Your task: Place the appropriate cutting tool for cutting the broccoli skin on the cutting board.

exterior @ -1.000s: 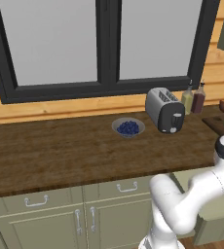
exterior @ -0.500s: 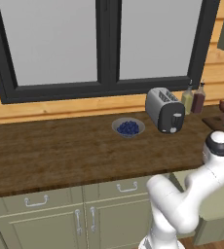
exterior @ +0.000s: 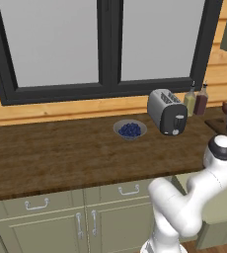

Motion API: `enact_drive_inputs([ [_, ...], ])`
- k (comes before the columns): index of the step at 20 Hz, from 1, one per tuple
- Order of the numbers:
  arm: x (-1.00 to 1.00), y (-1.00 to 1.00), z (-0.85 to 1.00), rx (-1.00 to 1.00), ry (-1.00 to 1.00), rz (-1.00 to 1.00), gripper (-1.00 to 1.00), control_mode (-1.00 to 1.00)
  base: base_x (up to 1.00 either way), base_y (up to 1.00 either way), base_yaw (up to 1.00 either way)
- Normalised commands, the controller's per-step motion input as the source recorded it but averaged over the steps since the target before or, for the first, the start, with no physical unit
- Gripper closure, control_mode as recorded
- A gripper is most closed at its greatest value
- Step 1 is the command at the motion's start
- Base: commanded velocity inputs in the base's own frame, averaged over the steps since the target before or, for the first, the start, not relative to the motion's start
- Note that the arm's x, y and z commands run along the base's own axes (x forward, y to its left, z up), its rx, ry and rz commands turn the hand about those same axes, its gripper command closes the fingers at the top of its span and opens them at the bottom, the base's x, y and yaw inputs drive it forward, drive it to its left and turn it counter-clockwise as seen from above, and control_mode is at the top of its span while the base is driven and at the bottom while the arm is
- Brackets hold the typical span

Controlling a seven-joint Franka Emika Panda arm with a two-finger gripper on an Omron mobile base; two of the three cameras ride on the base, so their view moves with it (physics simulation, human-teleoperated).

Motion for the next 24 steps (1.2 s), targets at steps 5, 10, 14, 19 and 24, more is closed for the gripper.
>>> enact_drive_inputs([
  [5,0.0,0.0,-0.3,0.0,0.06,0.0,1.0,-1.0,0.0,0.0,0.0],
  [10,0.0,0.0,0.0,0.0,0.04,0.0,1.0,-1.0,0.0,0.0,0.0],
  [14,0.0,0.0,-0.25,0.0,0.06,0.0,1.0,-1.0,0.0,0.0,0.0],
  [19,0.0,0.0,-0.17,0.0,0.05,0.0,1.0,-1.0,0.0,0.0,0.0],
  [24,0.0,-0.01,-0.01,0.0,0.07,0.0,1.0,-1.0,0.0,0.0,0.0],
])
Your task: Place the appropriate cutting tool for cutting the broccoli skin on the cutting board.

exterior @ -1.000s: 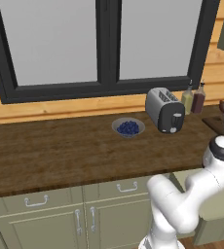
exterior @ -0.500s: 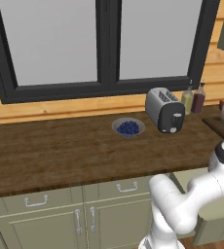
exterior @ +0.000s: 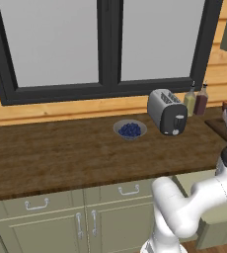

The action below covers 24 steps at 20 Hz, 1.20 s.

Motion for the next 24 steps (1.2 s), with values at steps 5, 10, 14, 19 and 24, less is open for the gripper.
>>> enact_drive_inputs([
  [5,0.0,0.0,-0.02,0.0,0.05,0.0,-1.0,-1.0,0.0,0.0,0.0],
  [10,0.0,0.0,0.0,0.0,0.14,0.03,-1.0,-1.0,0.0,0.0,0.0],
  [14,0.0,0.0,0.23,0.0,0.15,0.13,-1.0,-1.0,0.0,0.0,0.0],
  [19,0.03,-0.07,0.46,0.03,0.04,0.16,-1.0,-1.0,0.0,0.0,0.0],
  [24,0.04,-0.05,0.15,0.08,-0.11,0.14,-1.0,-1.0,0.0,0.0,0.0],
])
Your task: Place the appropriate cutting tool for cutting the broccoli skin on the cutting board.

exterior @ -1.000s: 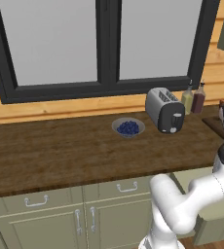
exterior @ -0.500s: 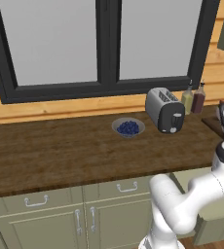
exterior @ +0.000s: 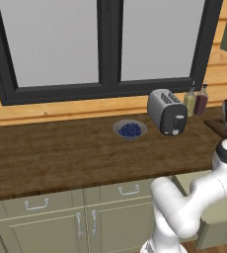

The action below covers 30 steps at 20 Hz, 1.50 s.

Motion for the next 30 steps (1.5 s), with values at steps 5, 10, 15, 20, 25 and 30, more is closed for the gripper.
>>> enact_drive_inputs([
  [5,0.0,0.0,0.28,0.06,-0.14,0.11,-1.0,-1.0,0.0,0.0,0.0],
  [10,0.0,0.0,0.9,0.0,-0.06,0.13,-1.0,-1.0,0.0,0.0,0.0],
  [15,0.0,0.05,0.05,0.0,0.0,0.02,-1.0,-1.0,0.0,0.0,0.0],
  [20,-0.04,0.49,0.7,0.0,0.0,0.08,-1.0,-1.0,0.0,0.0,0.0],
  [25,-0.01,0.64,0.84,-0.02,0.0,0.21,-1.0,-1.0,0.0,0.0,0.0],
  [30,0.0,0.38,0.41,-0.03,0.0,0.22,-1.0,-1.0,0.0,0.0,0.0],
])
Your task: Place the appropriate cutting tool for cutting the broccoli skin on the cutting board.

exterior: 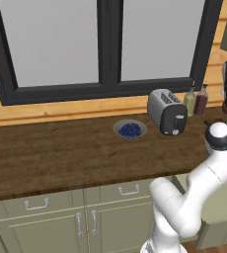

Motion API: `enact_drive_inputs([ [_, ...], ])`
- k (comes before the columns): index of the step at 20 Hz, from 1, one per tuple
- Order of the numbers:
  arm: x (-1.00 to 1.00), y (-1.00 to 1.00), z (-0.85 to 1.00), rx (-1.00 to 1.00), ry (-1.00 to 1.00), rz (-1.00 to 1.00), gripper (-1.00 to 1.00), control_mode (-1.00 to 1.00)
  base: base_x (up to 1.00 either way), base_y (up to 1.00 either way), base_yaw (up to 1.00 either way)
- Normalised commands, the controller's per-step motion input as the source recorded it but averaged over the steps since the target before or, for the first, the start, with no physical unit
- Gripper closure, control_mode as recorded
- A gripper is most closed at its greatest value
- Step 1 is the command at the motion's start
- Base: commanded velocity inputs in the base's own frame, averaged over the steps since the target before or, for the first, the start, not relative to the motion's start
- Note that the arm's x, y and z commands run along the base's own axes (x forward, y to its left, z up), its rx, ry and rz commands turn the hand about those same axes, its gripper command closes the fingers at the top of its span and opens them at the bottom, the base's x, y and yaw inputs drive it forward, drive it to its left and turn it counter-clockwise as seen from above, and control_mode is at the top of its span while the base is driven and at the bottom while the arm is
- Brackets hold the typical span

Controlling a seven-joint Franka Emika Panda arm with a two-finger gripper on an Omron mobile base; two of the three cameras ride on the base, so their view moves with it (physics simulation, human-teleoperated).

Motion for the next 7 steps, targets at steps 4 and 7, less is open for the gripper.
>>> enact_drive_inputs([
  [4,0.0,0.06,0.04,0.04,-0.02,0.0,-1.0,-1.0,0.0,0.0,0.0],
  [7,0.0,0.45,0.47,0.04,-0.25,-0.06,-1.0,-1.0,0.0,0.0,0.0],
])
